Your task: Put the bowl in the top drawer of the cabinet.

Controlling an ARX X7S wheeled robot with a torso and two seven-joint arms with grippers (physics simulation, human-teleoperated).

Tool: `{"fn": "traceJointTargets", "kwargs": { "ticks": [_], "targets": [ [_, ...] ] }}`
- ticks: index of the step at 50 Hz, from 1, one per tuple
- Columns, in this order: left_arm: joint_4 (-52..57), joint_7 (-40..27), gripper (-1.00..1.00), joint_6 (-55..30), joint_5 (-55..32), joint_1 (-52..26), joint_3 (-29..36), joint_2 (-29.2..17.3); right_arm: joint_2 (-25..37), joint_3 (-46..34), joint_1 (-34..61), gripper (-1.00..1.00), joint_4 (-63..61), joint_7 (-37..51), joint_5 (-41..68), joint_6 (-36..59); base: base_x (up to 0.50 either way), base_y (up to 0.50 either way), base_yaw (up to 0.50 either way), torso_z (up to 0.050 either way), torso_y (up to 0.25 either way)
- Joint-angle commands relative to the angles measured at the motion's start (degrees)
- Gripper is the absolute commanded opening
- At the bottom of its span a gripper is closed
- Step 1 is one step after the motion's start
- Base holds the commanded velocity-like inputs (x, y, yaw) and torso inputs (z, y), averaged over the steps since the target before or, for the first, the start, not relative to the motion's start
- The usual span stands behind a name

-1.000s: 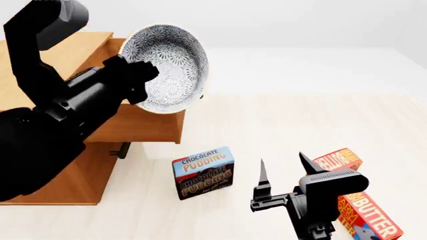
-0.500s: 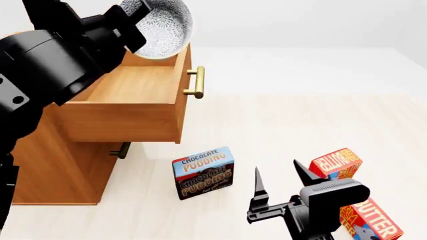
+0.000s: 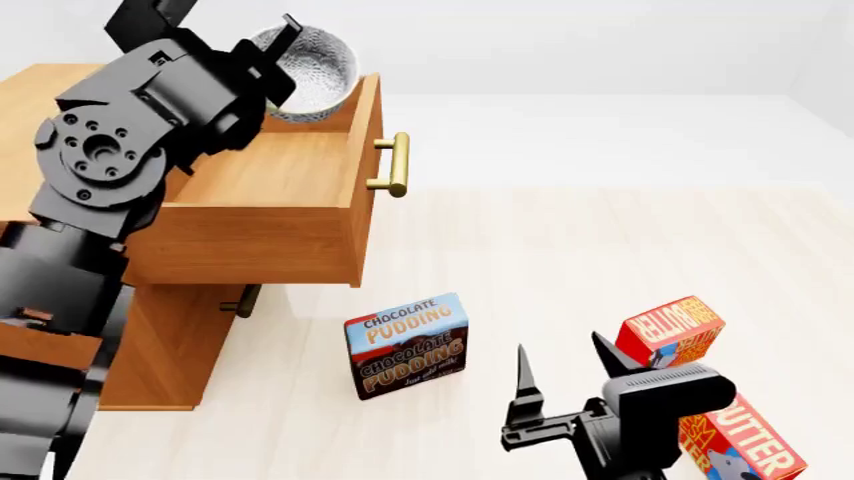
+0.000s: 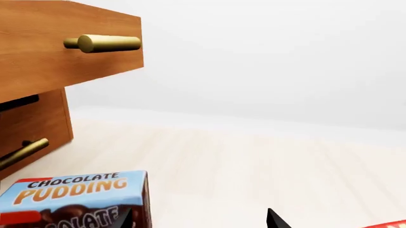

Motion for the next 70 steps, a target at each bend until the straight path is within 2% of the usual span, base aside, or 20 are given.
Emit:
{"fn": "traceJointTargets", "kwargs": {
  "ticks": [1, 9, 16, 26, 37, 54, 70],
  "targets": [
    [-18.5, 6.1, -1.00, 2.8, 2.2, -4.7, 0.4, 5.4, 0.5, 1.1, -1.7, 1.00, 1.0, 0.5, 0.5, -1.0, 0.00, 0.00, 0.00, 0.000, 0.000],
    [-23.8, 6.5, -1.00, 4.5, 2.7, -5.3, 0.5, 6.7, 0.5, 1.3, -2.7, 1.00, 0.8, 0.7, 0.6, -2.0, 0.00, 0.00, 0.00, 0.000, 0.000],
    [-24.1, 4.8, -1.00, 7.3, 2.8, -4.0, 0.0, 7.3, 0.7, 1.7, -3.3, 1.00, 1.5, 0.5, 0.8, -2.7, 0.00, 0.00, 0.00, 0.000, 0.001],
    [-26.2, 8.2, -1.00, 8.4, 3.0, -4.1, -0.1, 8.4, 1.0, 2.2, -4.3, 1.00, 2.1, 0.3, 1.0, -3.9, 0.00, 0.00, 0.00, 0.000, 0.000],
    [-33.1, 12.7, -1.00, 9.4, 2.8, -5.8, -0.4, 9.9, 0.7, 1.8, -4.1, 1.00, 2.8, 0.4, 0.7, -3.9, 0.00, 0.00, 0.00, 0.000, 0.001],
    [-33.6, 6.0, -1.00, 11.4, 2.1, -3.2, 0.0, 10.6, 0.7, 1.9, -4.4, 1.00, 3.2, 0.8, 0.7, -4.1, 0.00, 0.00, 0.00, 0.000, 0.000],
    [-33.6, 4.8, -1.00, 10.9, 1.1, -2.5, 2.5, 10.9, 0.6, 2.2, -4.9, 1.00, 4.9, 0.3, 1.0, -5.4, 0.00, 0.00, 0.00, 0.001, 0.001]
  ]
}}
